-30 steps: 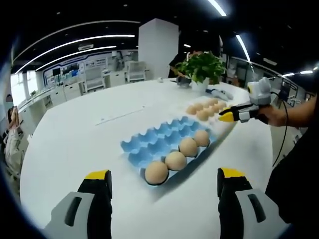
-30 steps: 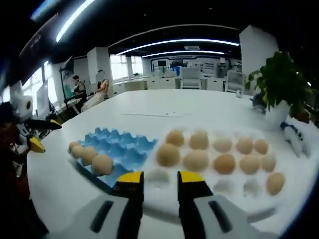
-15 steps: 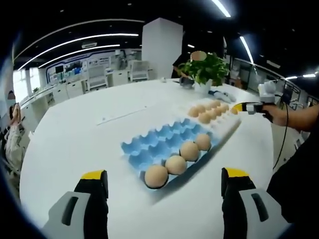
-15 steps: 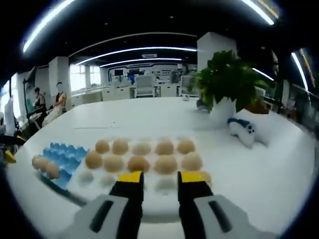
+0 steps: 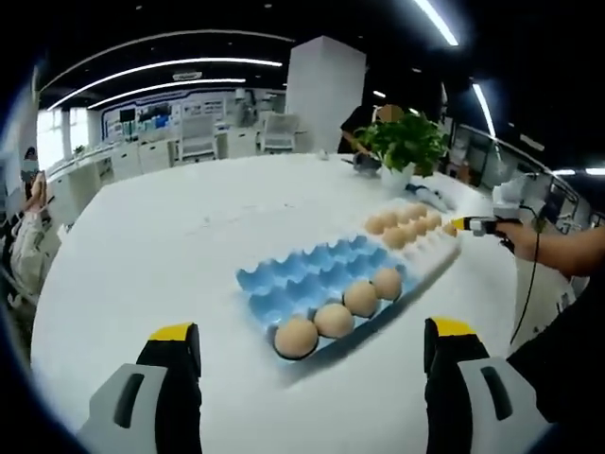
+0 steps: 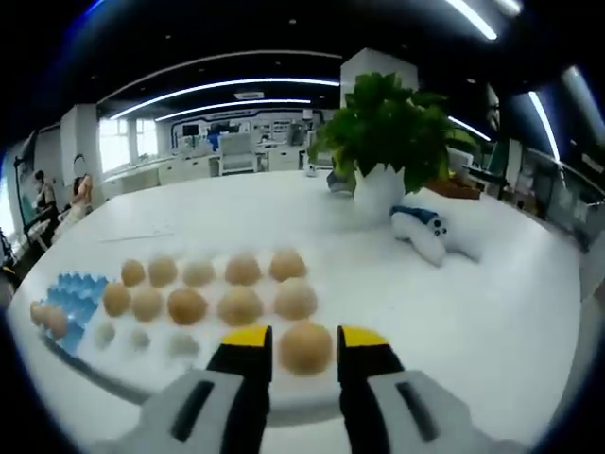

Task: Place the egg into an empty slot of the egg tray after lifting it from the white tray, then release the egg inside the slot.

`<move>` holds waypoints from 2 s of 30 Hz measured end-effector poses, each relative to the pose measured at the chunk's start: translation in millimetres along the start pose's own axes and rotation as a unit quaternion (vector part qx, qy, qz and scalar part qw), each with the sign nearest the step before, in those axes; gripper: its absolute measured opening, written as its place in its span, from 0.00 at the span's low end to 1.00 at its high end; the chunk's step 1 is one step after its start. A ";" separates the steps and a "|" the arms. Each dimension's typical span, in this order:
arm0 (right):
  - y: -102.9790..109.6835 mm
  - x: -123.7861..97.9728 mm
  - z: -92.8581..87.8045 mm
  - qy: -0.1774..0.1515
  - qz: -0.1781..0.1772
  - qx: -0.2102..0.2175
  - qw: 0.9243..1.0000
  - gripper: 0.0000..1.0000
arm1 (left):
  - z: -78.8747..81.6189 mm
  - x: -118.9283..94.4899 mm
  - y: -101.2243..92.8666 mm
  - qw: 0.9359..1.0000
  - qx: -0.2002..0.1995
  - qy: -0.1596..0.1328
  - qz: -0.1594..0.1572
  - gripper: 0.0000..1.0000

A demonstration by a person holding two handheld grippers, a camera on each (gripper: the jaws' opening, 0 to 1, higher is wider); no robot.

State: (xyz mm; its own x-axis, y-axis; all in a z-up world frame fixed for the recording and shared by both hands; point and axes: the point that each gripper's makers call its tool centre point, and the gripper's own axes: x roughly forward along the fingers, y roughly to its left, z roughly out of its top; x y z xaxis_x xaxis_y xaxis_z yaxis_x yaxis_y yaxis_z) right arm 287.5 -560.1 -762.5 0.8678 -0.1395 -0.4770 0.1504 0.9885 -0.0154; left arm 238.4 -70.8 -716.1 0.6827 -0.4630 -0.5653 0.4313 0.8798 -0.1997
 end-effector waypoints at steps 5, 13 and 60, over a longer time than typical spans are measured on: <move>2.3 6.6 -5.2 0.015 0.005 -0.017 1.000 0.27 | 11.0 -3.9 -0.6 0.999 -0.026 -0.027 -0.010 0.99; 1.6 11.1 -12.5 0.035 -0.001 -0.036 0.999 0.27 | 41.3 -12.8 -9.7 0.995 0.013 -0.094 -0.028 0.99; 216.6 -50.7 23.6 -0.039 0.265 -0.059 0.962 0.25 | 18.6 1.6 -4.9 0.994 0.066 -0.089 -0.027 0.97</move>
State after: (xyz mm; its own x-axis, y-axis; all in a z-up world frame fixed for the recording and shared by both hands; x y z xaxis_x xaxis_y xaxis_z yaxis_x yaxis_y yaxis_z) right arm 287.3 -340.3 -720.9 0.8417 0.3856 -0.3780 -0.3730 0.9214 0.1092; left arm 248.3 -77.9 -701.2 0.7452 -0.5305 -0.4041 0.5349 0.8374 -0.1128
